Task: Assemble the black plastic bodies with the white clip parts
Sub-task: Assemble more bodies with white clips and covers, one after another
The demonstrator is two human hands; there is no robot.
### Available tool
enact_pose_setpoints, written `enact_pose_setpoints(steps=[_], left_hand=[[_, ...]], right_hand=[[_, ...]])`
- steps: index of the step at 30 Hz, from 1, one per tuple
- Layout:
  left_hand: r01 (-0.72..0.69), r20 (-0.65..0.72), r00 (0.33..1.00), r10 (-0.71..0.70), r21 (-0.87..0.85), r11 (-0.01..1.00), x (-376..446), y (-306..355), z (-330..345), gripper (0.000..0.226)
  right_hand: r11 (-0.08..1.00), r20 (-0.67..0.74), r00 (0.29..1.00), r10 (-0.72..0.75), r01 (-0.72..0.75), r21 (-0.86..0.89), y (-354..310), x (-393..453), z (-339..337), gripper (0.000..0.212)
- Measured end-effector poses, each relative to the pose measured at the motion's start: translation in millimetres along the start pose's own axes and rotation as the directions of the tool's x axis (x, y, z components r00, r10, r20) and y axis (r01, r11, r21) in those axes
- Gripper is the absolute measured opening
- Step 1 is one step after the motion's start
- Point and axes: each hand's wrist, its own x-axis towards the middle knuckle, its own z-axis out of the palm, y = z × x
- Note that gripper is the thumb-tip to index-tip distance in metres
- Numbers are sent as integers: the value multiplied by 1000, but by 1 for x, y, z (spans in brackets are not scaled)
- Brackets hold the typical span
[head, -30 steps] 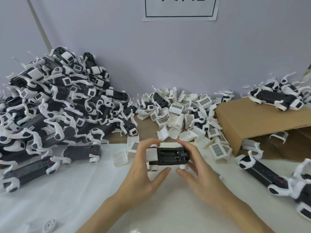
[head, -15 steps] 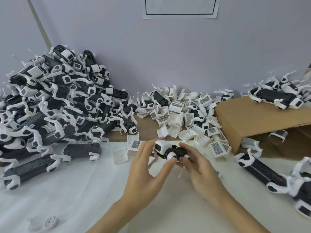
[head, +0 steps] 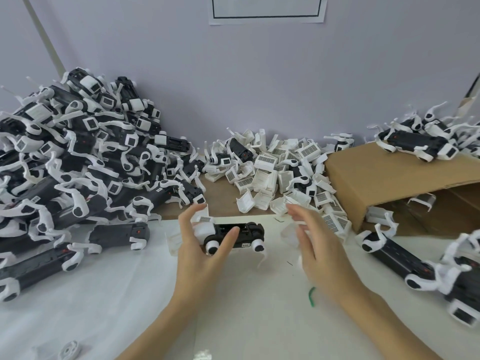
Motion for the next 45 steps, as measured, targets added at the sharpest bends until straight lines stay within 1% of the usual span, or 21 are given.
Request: enact_pose_setpoints(steps=[1, 3, 5, 6, 9, 14, 17, 20, 22, 24, 27, 30, 31, 34, 35, 37, 38, 39, 41, 43, 45], left_hand=[[28, 15, 1000, -28, -10, 1000, 0, 0, 0, 61], [102, 38, 994, -100, -35, 994, 1, -3, 0, 59], [143, 50, 989, -140, -62, 988, 1, -6, 0, 58], [155, 52, 987, -151, -79, 985, 2, -7, 0, 58], [178, 61, 983, -173, -98, 979, 2, -5, 0, 53], [176, 135, 978, -161, -114, 978, 1, -5, 2, 45], [168, 142, 978, -152, -113, 979, 1, -4, 2, 41], [170, 147, 977, -154, -105, 980, 0, -3, 2, 46], [163, 161, 976, -147, -94, 982, -1, -2, 2, 46], [146, 181, 975, -129, -84, 986, -1, -1, 2, 46], [113, 216, 972, -94, -80, 990, -3, 0, 3, 38], [99, 226, 971, -79, -77, 992, -3, 0, 3, 34], [95, 225, 971, -75, -76, 993, -2, 0, 2, 34], [88, 252, 966, -65, -81, 993, -3, 0, 2, 36], [89, 280, 958, -57, -102, 991, -3, 1, 2, 38], [101, 345, 938, -37, -170, 980, -5, 0, -1, 40], [103, 368, 929, -31, -178, 979, -6, 0, -2, 43], [101, 387, 922, -30, -165, 981, -7, 1, -4, 49], [91, 416, 909, -19, -153, 984, -9, 2, -7, 58], [54, 421, 907, 15, -152, 987, -10, 3, -7, 58], [40, 427, 904, 28, -149, 988, -9, 4, -5, 50]], right_hand=[[996, 9, 1000, 28, -27, -83, 7, 1, -5, 49], [979, 115, 990, 76, -53, -196, 19, 1, -10, 60], [969, 228, 968, 104, -47, -241, 26, 3, -9, 65], [967, 245, 963, 110, -46, -252, 27, 4, -8, 62], [962, 220, 966, 135, -75, -263, 27, 6, -7, 52], [930, 178, 948, 265, -203, -305, 26, 9, -9, 36], [932, 106, 952, 287, -252, -262, 23, 9, -11, 22], [966, 62, 974, 219, -207, -152, 24, 5, -9, 12], [979, 16, 979, 201, -200, -42, 23, 4, -8, 11], [982, -70, 980, 188, -186, 35, 21, 5, -7, 15], [954, -136, 960, 243, -212, 212, 16, 6, -7, 18], [923, -88, 962, 259, -220, 314, 11, 6, -5, 27], [916, -62, 964, 259, -225, 332, 9, 6, -4, 26], [909, 0, 963, 270, -255, 331, 3, 5, 2, 8], [911, -3, 961, 276, -260, 322, 0, 4, 4, 5], [929, -47, 962, 268, -245, 277, -9, 1, 7, 5], [935, -50, 966, 255, -233, 266, -14, -1, 8, 5], [933, -23, 970, 243, -227, 279, -20, -2, 8, 7], [915, 91, 972, 215, -233, 330, -30, -6, 6, 22], [921, 182, 969, 166, -218, 324, -35, -10, 5, 25], [970, 177, 982, 70, -108, 219, -41, -13, 5, 23]])
